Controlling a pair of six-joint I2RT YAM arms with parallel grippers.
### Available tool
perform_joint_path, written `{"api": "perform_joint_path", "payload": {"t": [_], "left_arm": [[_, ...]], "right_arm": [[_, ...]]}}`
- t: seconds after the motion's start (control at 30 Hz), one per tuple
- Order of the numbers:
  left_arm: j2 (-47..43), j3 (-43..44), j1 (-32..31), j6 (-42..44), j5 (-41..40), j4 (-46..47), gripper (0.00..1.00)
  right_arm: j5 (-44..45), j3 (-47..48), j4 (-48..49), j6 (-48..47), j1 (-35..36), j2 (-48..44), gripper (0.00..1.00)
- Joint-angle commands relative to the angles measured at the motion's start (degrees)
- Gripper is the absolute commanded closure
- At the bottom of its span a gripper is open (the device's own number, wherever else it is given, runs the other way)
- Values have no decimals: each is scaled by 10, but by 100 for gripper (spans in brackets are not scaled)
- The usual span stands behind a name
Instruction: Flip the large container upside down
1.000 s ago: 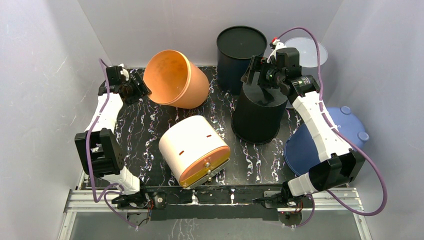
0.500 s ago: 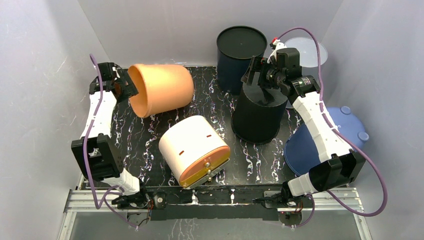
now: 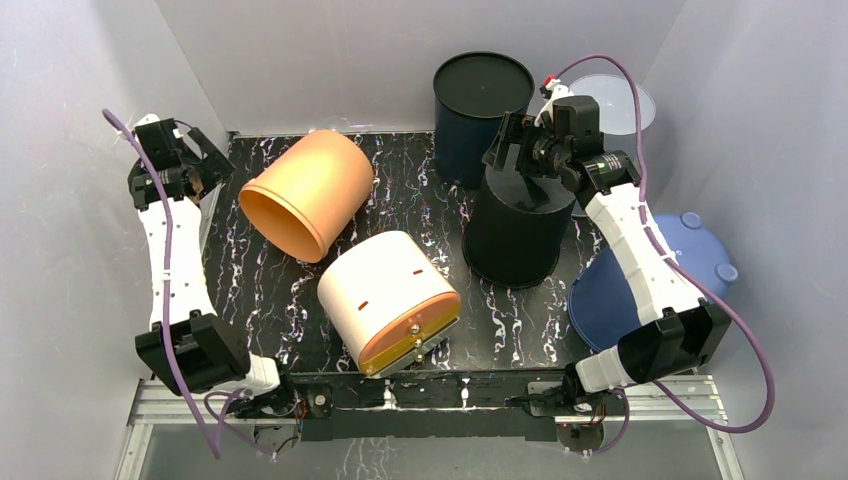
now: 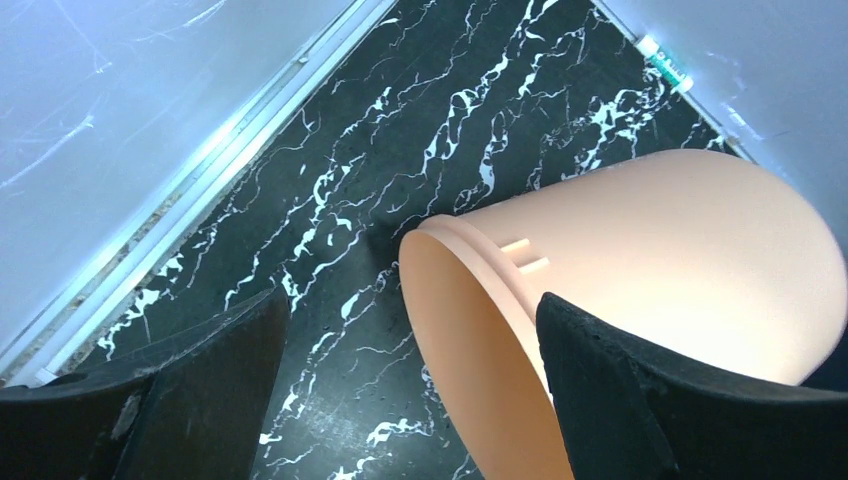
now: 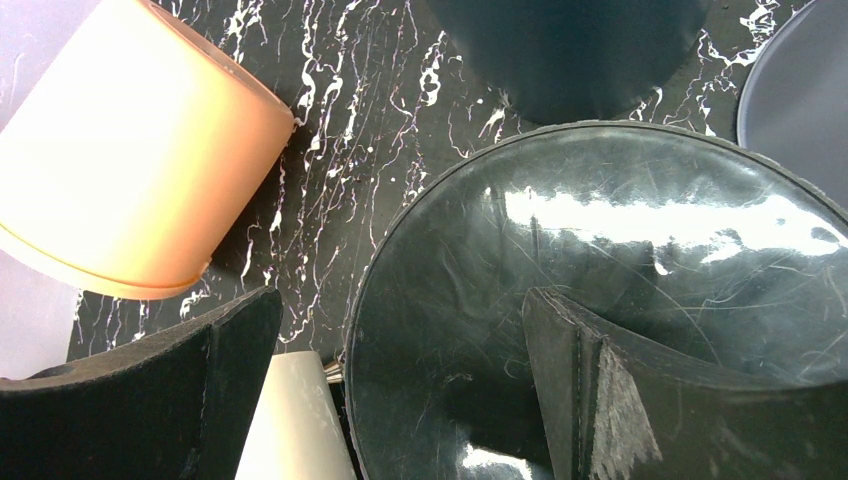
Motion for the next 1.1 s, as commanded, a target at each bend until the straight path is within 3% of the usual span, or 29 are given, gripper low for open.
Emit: {"api": "perform_joint_path", "payload": {"t": [0.0, 0.13, 0.2, 0.57, 0.67, 0.73, 0.8, 0.93, 1.07], "left_arm": [[-47, 6, 10, -46, 82, -5, 9], [-88, -44, 10, -143, 225, 41, 10], [-93, -62, 7, -176, 259, 47, 11], [-94, -204, 6, -235, 301, 163, 9], [-91, -259, 6, -262, 331, 240, 11], [-84, -292, 6, -293, 360, 311, 20], [-64, -308, 6, -313, 392, 347, 39], [-52, -308, 2, -295, 399, 332, 74], [-58, -310, 2, -291, 405, 341, 96]], "right_arm": [[0, -6, 27, -2, 0, -12, 9], [-2, -11, 30, 0, 0, -11, 9], [-4, -13, 32, 1, -1, -12, 9], [-13, -14, 30, 0, -1, -10, 9], [-15, -11, 32, 0, -1, -8, 9], [-16, -11, 32, 1, 0, -7, 9], [-17, -11, 33, 1, 0, -6, 9], [-15, -17, 34, 1, 0, -11, 9], [-20, -28, 37, 2, -1, -11, 9]]}}
